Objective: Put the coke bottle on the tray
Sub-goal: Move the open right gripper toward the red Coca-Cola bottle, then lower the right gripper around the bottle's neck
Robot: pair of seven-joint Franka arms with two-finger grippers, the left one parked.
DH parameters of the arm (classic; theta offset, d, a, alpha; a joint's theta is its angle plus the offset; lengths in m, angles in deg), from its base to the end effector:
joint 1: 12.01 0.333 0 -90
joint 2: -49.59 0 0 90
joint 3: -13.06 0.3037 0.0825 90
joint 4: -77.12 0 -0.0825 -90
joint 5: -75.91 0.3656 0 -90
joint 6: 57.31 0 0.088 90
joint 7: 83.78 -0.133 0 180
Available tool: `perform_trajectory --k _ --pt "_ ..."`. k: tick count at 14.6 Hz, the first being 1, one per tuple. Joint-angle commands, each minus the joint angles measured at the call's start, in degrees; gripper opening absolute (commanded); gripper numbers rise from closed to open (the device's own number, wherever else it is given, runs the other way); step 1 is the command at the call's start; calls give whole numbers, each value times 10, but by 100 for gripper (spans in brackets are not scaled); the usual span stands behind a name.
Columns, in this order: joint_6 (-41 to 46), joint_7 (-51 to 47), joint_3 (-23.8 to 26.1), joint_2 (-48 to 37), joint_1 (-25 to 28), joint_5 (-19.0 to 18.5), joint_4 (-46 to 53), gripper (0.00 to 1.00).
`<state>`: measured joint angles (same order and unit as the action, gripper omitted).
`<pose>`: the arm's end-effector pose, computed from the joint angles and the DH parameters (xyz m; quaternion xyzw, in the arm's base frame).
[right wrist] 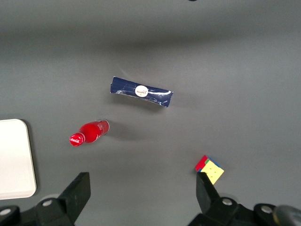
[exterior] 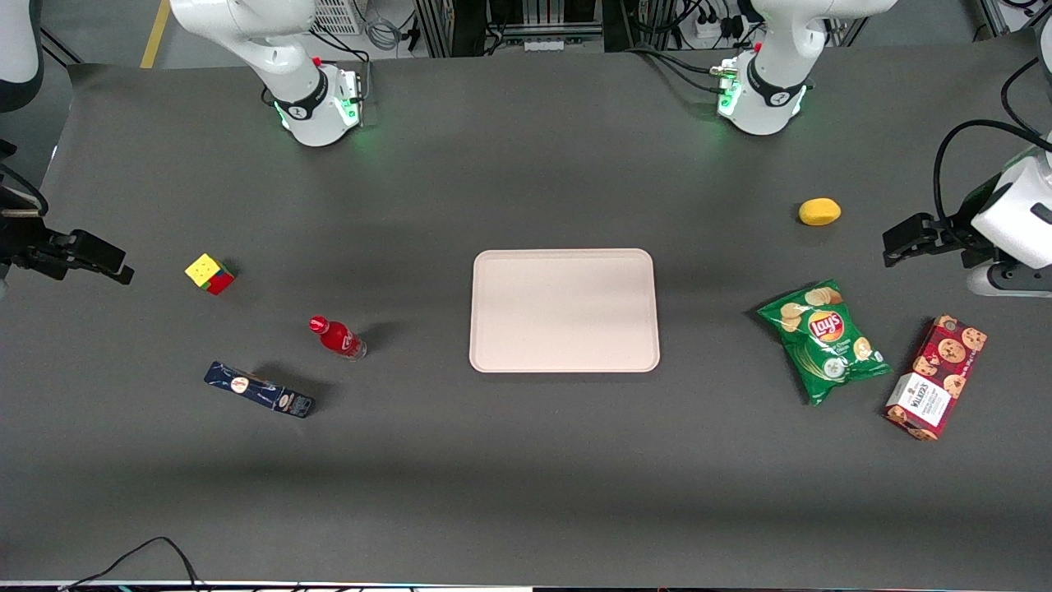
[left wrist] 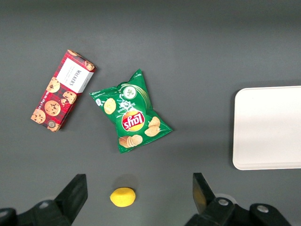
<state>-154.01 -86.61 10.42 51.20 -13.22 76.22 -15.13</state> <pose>0.5546 -0.0364 0.5635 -0.9980 0.0585 -0.0248 0.0018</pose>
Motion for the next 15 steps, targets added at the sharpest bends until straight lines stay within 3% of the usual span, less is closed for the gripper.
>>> perform_trajectory --k 1,5,11,15 --pt "4 -2 8 -1 -5 -7 0 100" --pt "5 -2 8 -5 12 -7 -1 100" --pt "17 -23 2 -8 120 -4 -7 100" --pt "18 -95 -1 -9 188 -6 -22 100"
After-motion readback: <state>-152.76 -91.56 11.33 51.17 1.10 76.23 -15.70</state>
